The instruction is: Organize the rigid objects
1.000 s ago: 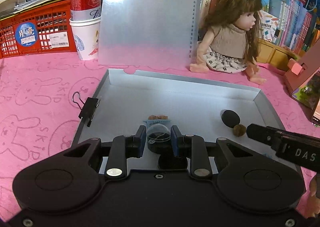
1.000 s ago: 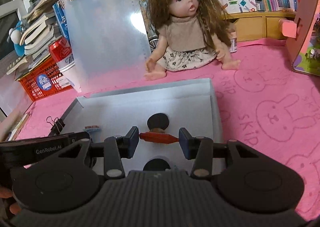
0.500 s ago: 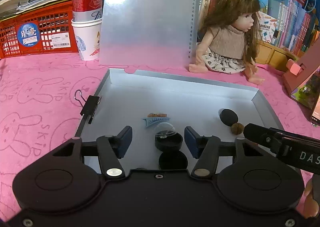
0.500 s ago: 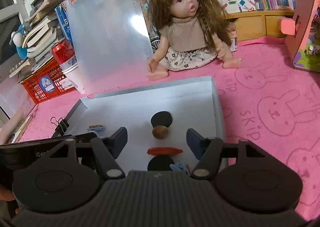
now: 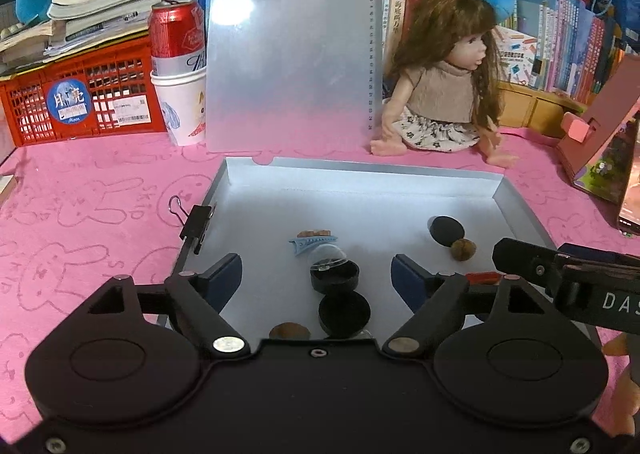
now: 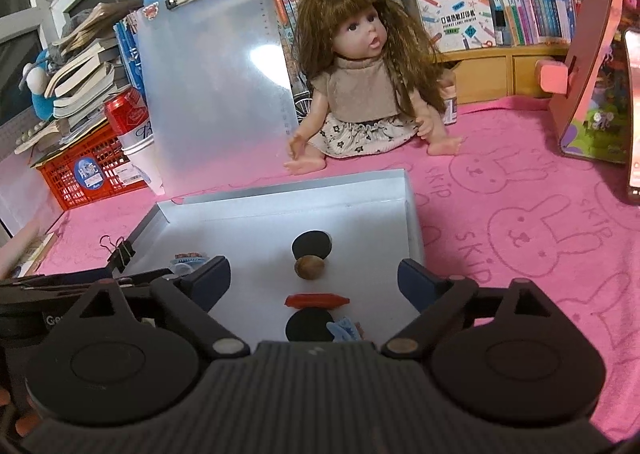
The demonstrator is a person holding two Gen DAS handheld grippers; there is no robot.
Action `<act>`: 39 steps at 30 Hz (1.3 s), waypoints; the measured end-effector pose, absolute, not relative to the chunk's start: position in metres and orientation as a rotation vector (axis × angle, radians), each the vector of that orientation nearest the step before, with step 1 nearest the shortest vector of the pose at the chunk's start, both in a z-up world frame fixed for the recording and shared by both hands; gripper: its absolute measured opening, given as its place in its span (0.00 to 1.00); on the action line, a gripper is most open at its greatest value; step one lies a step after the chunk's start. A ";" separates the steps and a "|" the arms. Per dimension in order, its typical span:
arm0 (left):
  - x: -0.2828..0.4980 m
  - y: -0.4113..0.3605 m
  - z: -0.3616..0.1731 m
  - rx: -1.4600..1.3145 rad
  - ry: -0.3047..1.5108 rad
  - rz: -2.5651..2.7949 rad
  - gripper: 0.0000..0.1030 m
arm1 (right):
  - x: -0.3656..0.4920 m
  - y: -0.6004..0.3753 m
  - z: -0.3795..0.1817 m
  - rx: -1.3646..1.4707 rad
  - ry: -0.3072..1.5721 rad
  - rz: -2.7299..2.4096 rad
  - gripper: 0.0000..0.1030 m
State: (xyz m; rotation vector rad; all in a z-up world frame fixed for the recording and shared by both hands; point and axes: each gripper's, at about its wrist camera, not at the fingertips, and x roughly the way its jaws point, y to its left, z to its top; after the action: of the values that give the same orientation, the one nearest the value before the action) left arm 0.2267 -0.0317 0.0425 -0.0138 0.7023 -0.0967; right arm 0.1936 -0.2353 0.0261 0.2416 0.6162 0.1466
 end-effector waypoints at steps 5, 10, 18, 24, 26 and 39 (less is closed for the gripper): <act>0.215 -0.031 0.046 -0.017 0.708 -0.102 0.80 | 0.181 -0.233 0.030 0.213 0.602 0.154 1.00; 0.199 -0.027 0.048 -0.028 0.716 -0.107 0.80 | 0.166 -0.229 0.033 0.164 0.583 0.152 1.00; 0.167 -0.018 0.052 -0.019 0.683 -0.098 0.81 | 0.140 -0.224 0.036 0.127 0.554 0.147 1.00; 0.143 -0.017 0.051 0.003 0.649 -0.088 0.82 | 0.119 -0.217 0.036 0.077 0.525 0.150 1.00; 0.136 -0.018 0.049 0.000 0.649 -0.086 0.82 | 0.113 -0.216 0.035 0.066 0.519 0.147 1.00; 0.093 -0.017 0.021 -0.016 0.654 -0.045 0.82 | 0.076 -0.216 0.016 0.057 0.528 0.131 1.00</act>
State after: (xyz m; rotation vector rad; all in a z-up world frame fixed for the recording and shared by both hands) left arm 0.0931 -0.0169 0.0207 -0.0163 0.6536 -0.0453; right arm 0.0762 -0.2156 0.0161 0.0574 0.5281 0.1308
